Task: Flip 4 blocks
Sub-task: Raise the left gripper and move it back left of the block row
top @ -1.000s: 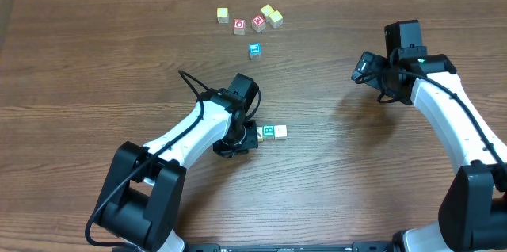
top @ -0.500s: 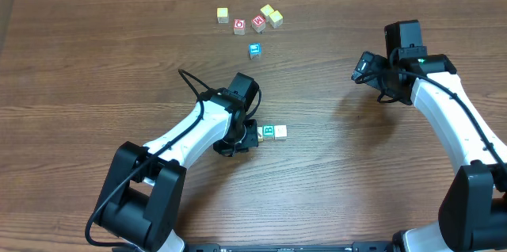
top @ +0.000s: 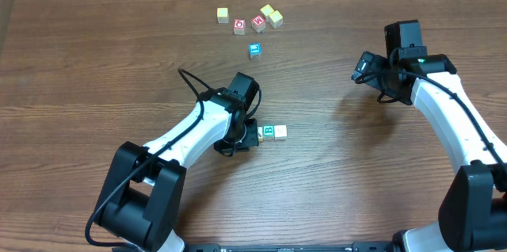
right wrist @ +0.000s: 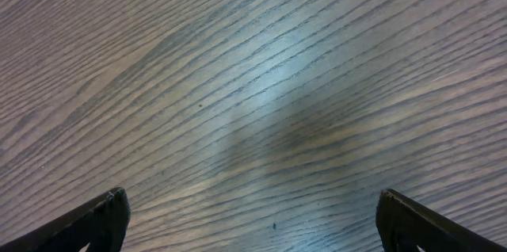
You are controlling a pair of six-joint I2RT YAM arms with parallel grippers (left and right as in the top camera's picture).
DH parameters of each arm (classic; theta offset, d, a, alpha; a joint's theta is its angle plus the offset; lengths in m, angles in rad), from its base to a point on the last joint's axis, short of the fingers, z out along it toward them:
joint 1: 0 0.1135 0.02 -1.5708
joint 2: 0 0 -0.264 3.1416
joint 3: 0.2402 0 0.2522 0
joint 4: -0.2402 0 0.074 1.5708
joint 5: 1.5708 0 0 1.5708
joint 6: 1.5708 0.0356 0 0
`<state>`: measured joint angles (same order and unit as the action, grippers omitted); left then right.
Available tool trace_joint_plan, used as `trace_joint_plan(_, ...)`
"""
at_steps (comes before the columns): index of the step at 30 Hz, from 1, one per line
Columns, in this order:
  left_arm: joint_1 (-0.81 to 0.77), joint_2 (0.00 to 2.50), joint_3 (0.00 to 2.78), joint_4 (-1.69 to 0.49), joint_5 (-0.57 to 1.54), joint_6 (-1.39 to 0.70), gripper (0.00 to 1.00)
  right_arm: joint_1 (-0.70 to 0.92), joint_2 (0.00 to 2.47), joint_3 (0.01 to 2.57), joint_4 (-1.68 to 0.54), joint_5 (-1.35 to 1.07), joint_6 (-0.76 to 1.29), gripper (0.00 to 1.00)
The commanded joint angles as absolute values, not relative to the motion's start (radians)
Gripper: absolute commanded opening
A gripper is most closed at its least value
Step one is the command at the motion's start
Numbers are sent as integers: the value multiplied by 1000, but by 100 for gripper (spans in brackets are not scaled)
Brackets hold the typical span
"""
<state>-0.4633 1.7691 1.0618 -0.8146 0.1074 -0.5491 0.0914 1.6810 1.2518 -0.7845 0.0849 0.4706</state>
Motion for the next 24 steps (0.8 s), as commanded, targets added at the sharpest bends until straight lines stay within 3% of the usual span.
trace_joint_plan(1, -465, 1751, 1062, -819, 177, -554, 4, 89, 1670, 1266, -780, 88, 466, 100)
trace_joint_plan(17, -464, 1641, 1206, -959, 175, -519, 4, 89, 1670, 1266, -780, 88, 466, 100)
trace_joint_plan(24, -464, 1600, 1209, -871, 157, -521, 12, 89, 1670, 1266, -780, 88, 466, 100)
